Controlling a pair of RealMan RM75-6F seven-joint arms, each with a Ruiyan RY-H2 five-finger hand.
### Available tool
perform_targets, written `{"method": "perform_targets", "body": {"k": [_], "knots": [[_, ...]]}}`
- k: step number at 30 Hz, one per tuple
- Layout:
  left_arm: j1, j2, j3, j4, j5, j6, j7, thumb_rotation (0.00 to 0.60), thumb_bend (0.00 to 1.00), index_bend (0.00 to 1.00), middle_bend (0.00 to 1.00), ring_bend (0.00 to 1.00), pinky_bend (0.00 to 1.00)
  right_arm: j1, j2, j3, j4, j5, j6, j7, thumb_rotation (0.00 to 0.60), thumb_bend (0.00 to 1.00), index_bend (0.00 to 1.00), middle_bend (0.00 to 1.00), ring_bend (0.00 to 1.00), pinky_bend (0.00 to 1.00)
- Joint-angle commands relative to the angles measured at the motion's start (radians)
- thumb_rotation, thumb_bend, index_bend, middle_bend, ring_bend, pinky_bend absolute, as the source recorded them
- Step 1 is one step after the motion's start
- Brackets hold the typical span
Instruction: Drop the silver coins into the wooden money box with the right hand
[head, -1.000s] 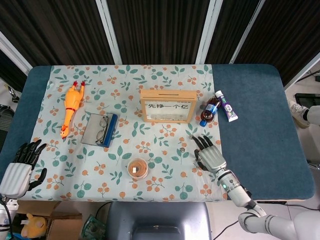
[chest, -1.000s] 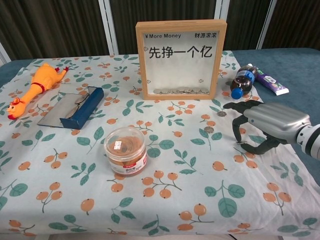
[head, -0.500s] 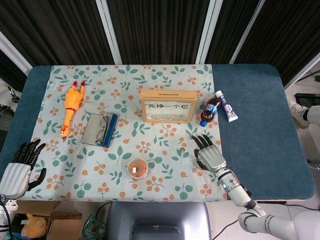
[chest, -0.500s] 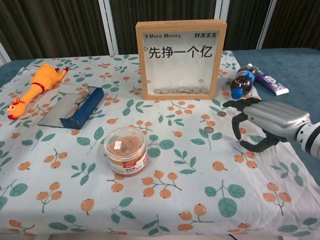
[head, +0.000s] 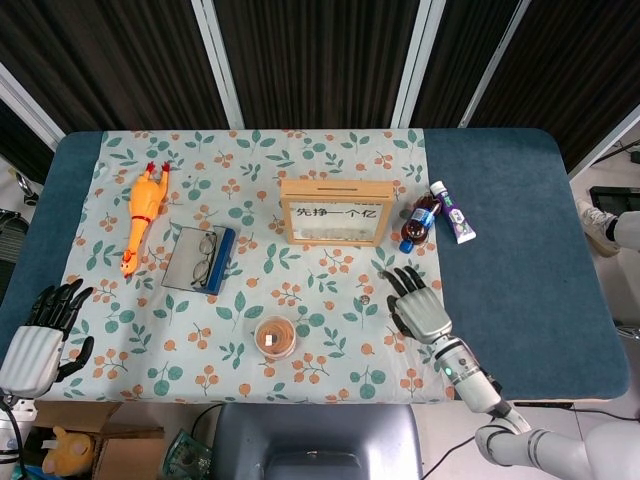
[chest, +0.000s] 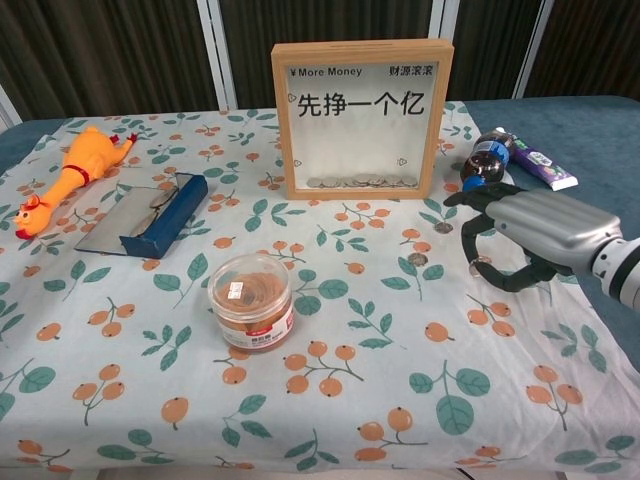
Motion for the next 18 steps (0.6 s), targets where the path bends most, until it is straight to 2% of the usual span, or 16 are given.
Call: {"method": "perform_targets", "body": {"k": [1,3,6,10,11,14,18], "knots": [[0.000,0.000,-0.001,0.000,-0.002,-0.001,0.000,0.600,0.46,0.00,0.00,0.00,0.00,-0.007,0.032,0.013,-0.041,-0.037,0.075,0.000,0.600,0.65,0.72,0.20,0.03,0.15],[0.000,0.001,-0.001,-0.001,-0.003,-0.001,-0.001,0.600,0.46,0.00,0.00,0.00,0.00,-0.007,0.061,0.029,-0.083,-0.050,0.112,-0.015,0.600,0.65,0.72,0.20,0.03,0.15],[0.000,0.000,-0.001,-0.003,-0.003,-0.002,0.000,0.600,0.46,0.00,0.00,0.00,0.00,0.004,0.120,0.081,-0.163,-0.056,0.165,-0.056,0.600,0.65,0.72,0.20,0.03,0.15],[-0.001,-0.001,-0.001,-0.004,-0.002,-0.003,0.003,0.600,0.46,0.00,0.00,0.00,0.00,0.018,0.161,0.129,-0.227,-0.039,0.181,-0.095,0.600,0.65,0.72,0.20,0.03,0.15],[-0.001,-0.001,-0.001,-0.005,-0.002,-0.004,0.004,0.600,0.46,0.00,0.00,0.00,0.00,0.026,0.173,0.153,-0.247,-0.030,0.187,-0.109,0.600,0.65,0.72,0.20,0.03,0.15],[-0.002,-0.003,0.001,-0.005,-0.001,-0.007,0.009,0.600,0.46,0.00,0.00,0.00,0.00,0.096,0.190,0.296,-0.292,0.030,0.203,-0.191,0.600,0.65,0.72,0.21,0.03,0.15],[-0.003,-0.004,-0.002,-0.004,-0.008,-0.012,0.008,0.600,0.46,0.00,0.00,0.00,0.00,0.177,0.157,0.386,-0.275,0.117,0.169,-0.283,0.600,0.65,0.73,0.22,0.03,0.15]]}}
